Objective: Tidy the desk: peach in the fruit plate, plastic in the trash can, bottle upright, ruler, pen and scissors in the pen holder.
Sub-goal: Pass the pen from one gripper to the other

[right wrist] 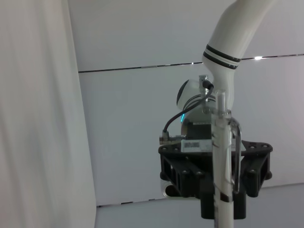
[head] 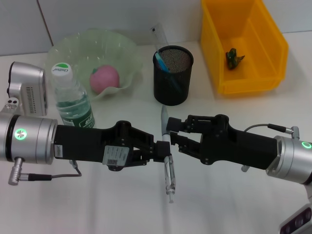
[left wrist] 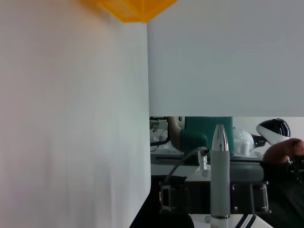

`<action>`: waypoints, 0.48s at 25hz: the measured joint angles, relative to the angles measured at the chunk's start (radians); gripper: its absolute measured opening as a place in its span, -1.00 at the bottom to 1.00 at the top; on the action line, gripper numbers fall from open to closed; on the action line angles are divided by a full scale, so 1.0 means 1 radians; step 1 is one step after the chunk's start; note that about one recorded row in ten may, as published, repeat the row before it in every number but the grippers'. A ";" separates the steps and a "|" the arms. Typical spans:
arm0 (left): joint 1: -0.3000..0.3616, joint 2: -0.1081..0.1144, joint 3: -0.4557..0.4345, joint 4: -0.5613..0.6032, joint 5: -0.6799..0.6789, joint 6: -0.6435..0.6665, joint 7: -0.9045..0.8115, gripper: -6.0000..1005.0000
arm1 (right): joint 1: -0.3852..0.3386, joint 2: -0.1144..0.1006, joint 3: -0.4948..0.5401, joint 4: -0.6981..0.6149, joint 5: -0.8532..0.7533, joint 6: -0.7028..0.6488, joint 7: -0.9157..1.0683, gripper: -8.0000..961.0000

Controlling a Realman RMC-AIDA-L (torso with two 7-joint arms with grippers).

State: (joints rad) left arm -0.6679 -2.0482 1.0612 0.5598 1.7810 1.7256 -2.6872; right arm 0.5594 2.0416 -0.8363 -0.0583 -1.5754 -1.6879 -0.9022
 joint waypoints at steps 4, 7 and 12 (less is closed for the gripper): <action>0.000 0.000 0.000 0.000 0.000 0.000 0.000 -0.66 | 0.000 0.000 -0.007 0.000 0.000 0.000 0.000 -0.05; -0.001 0.000 0.001 0.000 0.000 -0.002 0.000 -0.65 | 0.001 0.000 -0.008 0.000 0.000 0.001 0.000 -0.43; -0.001 0.000 0.003 0.000 0.000 -0.003 0.000 -0.65 | 0.003 0.000 -0.009 0.000 0.000 0.001 -0.001 -0.43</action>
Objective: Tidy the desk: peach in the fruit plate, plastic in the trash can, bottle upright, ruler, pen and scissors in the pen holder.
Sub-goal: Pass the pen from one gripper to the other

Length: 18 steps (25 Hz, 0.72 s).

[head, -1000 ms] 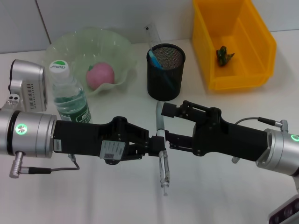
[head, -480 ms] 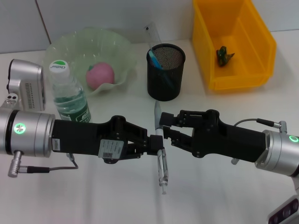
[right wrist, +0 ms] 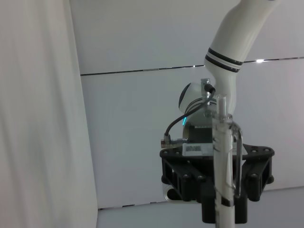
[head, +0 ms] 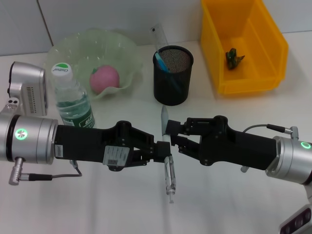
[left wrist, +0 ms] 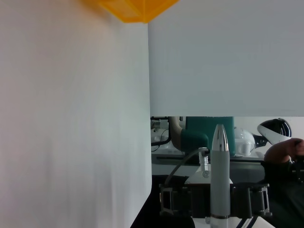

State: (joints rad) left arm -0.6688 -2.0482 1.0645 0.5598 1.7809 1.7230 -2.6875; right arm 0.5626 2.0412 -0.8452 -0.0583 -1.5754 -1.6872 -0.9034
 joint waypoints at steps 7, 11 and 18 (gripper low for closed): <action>0.000 -0.003 -0.002 0.000 0.000 -0.001 0.000 -0.65 | 0.002 -0.001 0.000 0.000 0.000 0.000 -0.006 -0.48; 0.000 -0.006 -0.005 0.000 0.000 0.000 0.000 -0.65 | 0.002 -0.001 -0.006 0.000 0.000 -0.001 -0.006 -0.51; 0.000 -0.007 -0.003 0.000 0.000 -0.001 -0.006 -0.65 | 0.002 -0.001 -0.014 0.000 0.000 -0.006 -0.006 -0.58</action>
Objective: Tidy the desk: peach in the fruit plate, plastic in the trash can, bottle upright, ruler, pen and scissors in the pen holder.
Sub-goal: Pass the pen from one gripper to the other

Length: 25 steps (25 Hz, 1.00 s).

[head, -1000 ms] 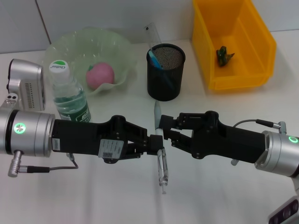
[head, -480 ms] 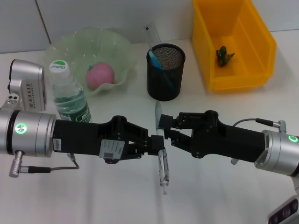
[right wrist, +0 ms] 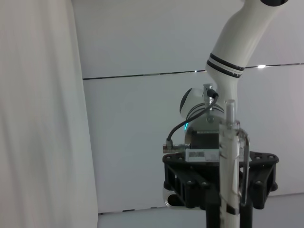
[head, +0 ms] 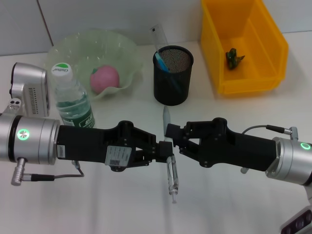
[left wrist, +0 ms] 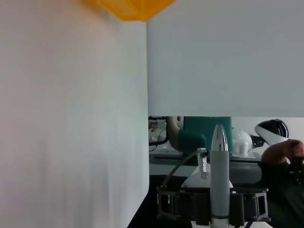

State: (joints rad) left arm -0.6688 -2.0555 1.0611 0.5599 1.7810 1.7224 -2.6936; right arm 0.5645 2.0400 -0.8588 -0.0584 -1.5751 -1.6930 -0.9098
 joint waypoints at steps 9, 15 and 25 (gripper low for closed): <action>0.000 0.000 0.004 0.001 -0.001 0.003 0.002 -0.64 | -0.003 0.000 -0.001 -0.002 0.000 -0.004 -0.001 -0.68; 0.001 0.001 0.004 0.002 -0.001 0.005 0.005 -0.64 | -0.004 0.001 0.000 -0.005 0.000 -0.005 -0.001 -0.70; 0.003 0.008 -0.003 0.000 0.009 0.002 -0.006 -0.64 | -0.005 0.002 0.000 -0.006 0.002 -0.005 -0.001 -0.70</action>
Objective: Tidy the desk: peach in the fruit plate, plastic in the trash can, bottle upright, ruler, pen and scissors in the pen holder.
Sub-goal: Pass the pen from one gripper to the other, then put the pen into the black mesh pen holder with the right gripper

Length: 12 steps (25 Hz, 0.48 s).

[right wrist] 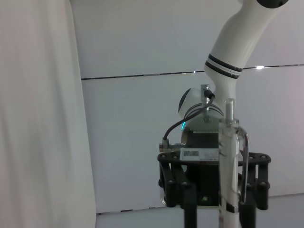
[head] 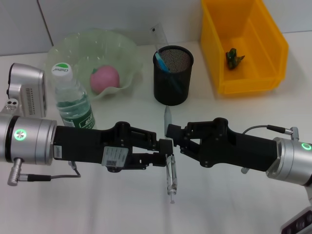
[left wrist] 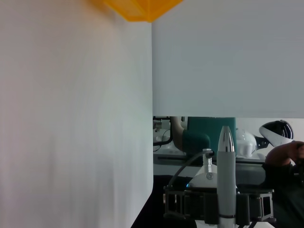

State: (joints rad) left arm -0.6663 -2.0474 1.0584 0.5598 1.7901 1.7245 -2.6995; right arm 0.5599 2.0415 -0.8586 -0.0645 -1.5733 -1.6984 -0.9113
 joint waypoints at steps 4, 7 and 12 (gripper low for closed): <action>0.001 0.001 -0.002 0.000 0.000 0.002 0.000 -0.24 | 0.000 0.000 0.000 0.000 0.000 0.000 0.000 -0.70; 0.006 0.002 -0.004 0.006 -0.002 0.007 0.012 0.04 | -0.001 0.001 0.001 0.001 -0.001 0.003 0.000 -0.70; 0.013 0.002 -0.040 0.030 -0.008 0.037 0.088 0.31 | -0.014 0.002 0.031 0.002 0.006 0.002 0.020 -0.70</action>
State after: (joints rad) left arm -0.6535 -2.0454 1.0186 0.5900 1.7820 1.7611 -2.6117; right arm 0.5458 2.0435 -0.8275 -0.0626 -1.5673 -1.6963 -0.8910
